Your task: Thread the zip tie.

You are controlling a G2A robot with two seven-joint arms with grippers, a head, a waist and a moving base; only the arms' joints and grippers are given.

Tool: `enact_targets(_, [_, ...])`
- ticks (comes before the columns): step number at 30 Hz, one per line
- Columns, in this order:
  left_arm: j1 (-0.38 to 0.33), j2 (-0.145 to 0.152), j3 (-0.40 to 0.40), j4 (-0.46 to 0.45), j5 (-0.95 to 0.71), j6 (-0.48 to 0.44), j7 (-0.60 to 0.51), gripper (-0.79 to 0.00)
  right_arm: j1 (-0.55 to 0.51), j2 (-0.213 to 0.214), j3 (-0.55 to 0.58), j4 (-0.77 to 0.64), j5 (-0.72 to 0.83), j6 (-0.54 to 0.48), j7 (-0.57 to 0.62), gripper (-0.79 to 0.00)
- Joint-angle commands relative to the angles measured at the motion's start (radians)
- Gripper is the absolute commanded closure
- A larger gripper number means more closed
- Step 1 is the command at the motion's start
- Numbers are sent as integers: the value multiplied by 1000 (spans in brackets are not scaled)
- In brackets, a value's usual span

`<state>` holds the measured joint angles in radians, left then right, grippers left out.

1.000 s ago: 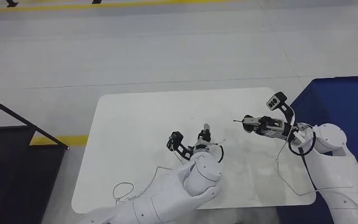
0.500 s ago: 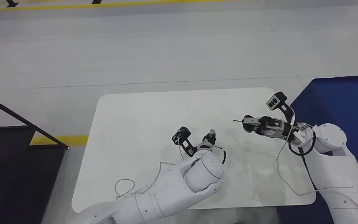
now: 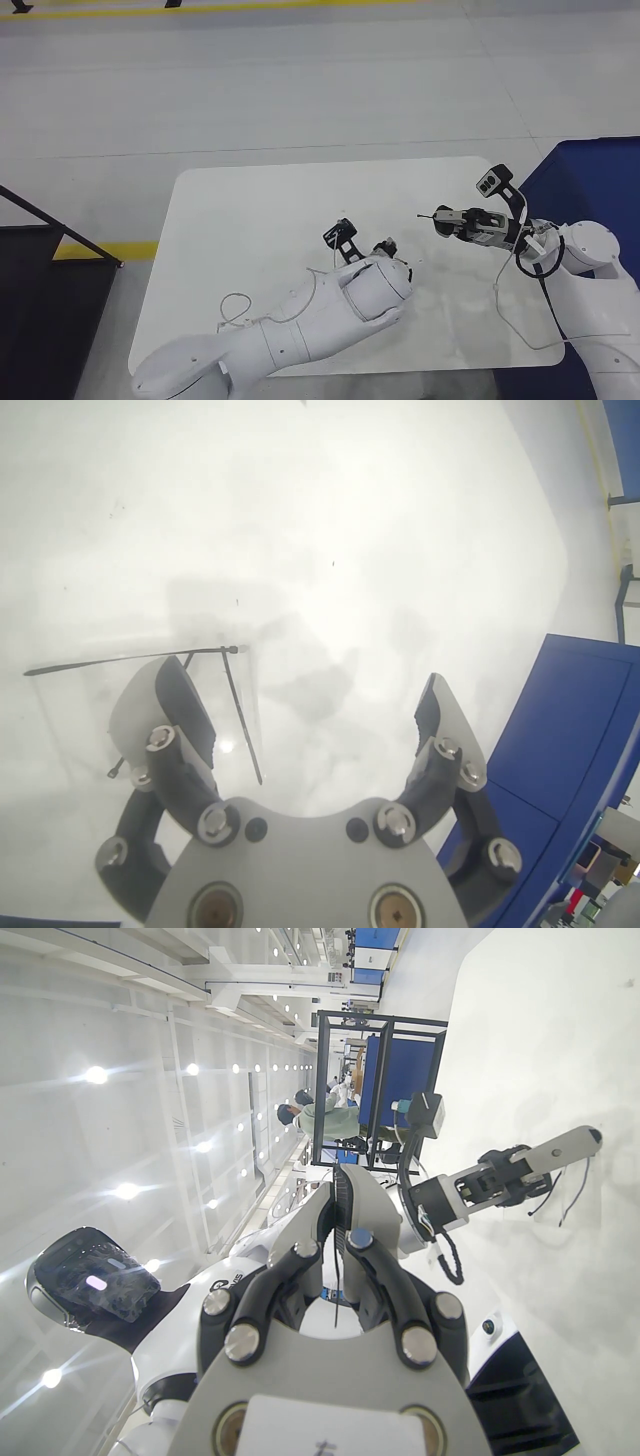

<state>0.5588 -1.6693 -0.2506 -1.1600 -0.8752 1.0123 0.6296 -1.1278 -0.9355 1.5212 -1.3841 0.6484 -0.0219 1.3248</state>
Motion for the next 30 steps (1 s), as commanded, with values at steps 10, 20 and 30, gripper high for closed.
enact_targets(10, [-70, -62, 68, 134, -79, 0, -40, -785, 0, 0, 0, 0, 0, 0, 0, 0])
enact_targets(20, [-88, -90, 81, 184, -78, 0, -98, -785, 0, 0, 0, 0, 0, 0, 0, 0])
enact_targets(30, [-91, -108, 77, 227, -35, 0, -168, -708, 0, 0, 0, 0, 0, 0, 0, 0])
